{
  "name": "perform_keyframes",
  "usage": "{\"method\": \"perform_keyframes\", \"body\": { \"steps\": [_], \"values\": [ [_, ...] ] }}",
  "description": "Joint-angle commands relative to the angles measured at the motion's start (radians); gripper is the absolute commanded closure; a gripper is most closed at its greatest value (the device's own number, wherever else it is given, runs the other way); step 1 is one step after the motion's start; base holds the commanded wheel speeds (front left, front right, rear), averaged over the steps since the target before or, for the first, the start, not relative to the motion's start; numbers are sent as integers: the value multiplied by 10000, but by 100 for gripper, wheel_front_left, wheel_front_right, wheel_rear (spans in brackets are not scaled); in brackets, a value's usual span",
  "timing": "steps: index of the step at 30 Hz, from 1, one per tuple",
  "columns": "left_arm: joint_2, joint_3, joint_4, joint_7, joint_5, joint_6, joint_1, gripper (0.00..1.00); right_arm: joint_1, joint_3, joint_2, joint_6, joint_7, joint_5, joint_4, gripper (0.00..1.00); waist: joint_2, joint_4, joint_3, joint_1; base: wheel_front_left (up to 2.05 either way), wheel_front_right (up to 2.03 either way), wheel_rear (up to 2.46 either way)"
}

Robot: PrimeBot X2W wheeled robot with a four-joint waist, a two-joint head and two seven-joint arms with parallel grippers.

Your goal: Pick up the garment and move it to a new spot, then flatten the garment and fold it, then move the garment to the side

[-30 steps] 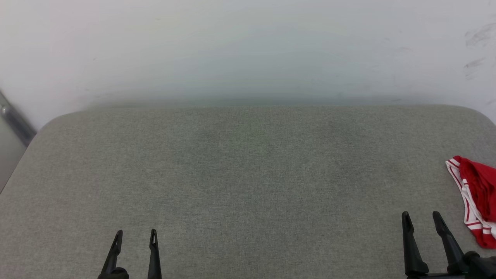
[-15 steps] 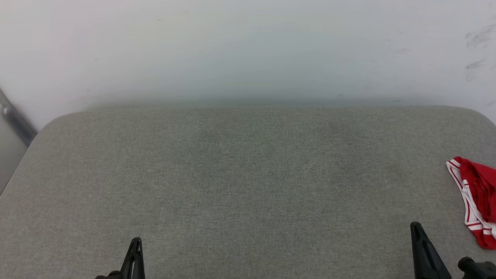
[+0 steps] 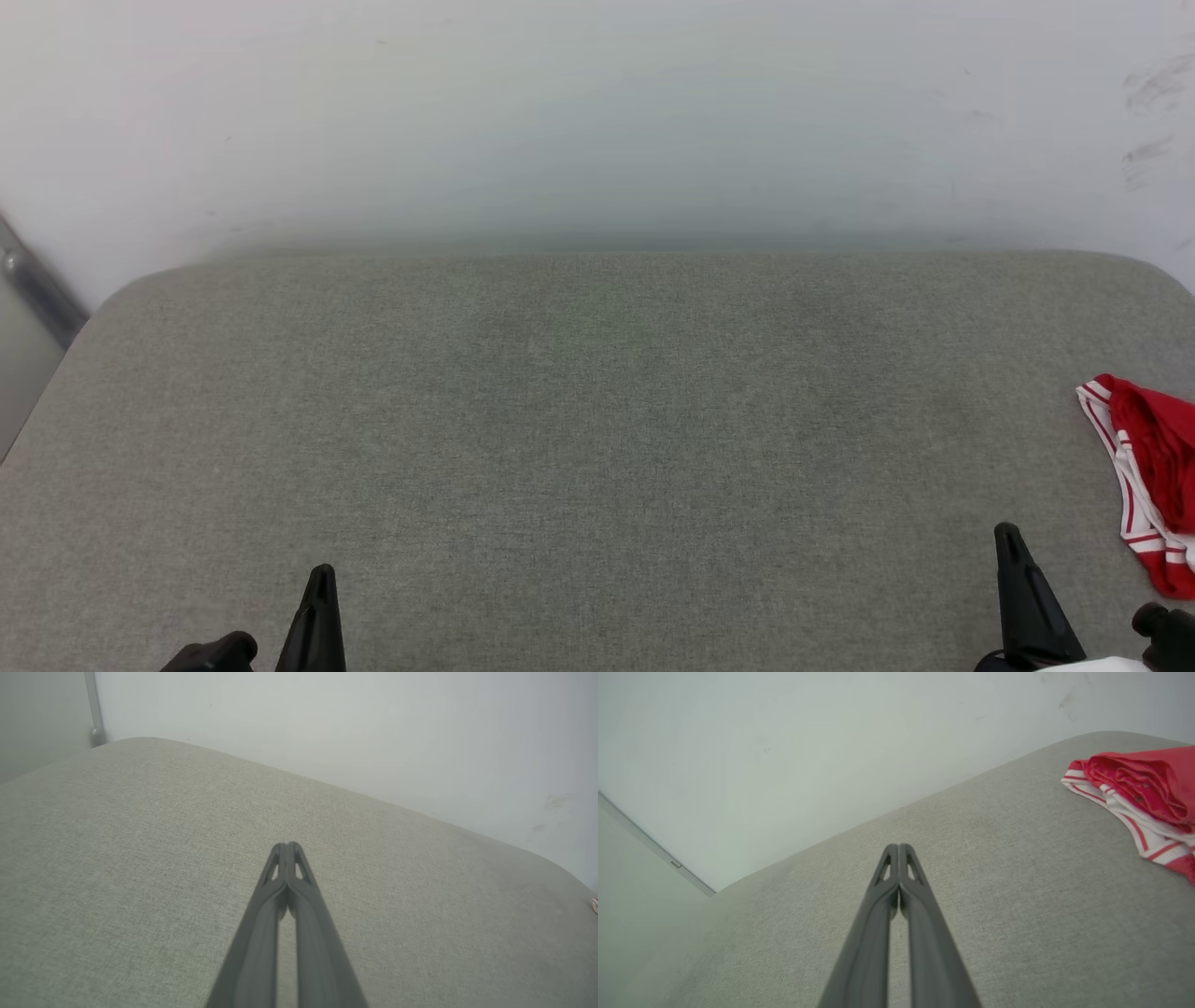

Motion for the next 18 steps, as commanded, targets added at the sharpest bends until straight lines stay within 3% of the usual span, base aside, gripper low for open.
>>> {"method": "perform_keyframes", "body": {
  "steps": [1,18],
  "values": [
    [56,60,-41,82,-500,-84,-333,100,-351,3,-102,1,73,473,-75,100,-1,-5,7,-1,0,0,0],
    [117,190,447,659,-3435,-457,-991,100,-908,-21,-169,1,680,3118,272,100,-1,-62,87,-1,0,0,0]
  ]
}}
